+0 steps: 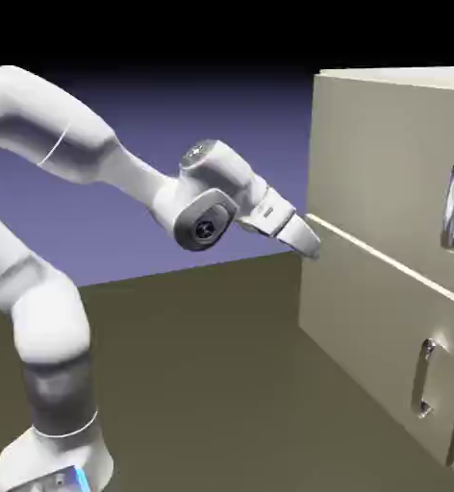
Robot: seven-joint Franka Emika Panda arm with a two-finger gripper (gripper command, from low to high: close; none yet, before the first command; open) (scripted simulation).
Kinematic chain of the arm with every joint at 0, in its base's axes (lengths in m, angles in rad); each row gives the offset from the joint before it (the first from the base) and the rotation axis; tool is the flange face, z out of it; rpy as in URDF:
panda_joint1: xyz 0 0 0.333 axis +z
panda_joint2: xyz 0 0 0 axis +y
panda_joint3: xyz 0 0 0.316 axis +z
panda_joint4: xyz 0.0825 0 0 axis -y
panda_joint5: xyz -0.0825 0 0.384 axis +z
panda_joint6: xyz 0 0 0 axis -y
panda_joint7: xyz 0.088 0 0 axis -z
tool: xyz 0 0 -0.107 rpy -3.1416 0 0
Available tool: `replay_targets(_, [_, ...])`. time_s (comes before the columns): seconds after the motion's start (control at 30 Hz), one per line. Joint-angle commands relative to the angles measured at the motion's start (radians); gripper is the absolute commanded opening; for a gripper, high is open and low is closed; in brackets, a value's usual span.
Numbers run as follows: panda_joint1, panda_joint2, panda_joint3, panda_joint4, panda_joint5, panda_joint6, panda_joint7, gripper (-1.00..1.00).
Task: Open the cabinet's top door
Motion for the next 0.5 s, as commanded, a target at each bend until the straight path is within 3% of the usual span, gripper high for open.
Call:
replay_targets(0.0, [0.024, -0.02, -0.024, 0.012, -0.044, -0.006, 0.016, 1.0])
replay_targets(0.47, [0.366, -0.306, -0.357, 0.175, -0.652, -0.094, 0.24, 1.0])
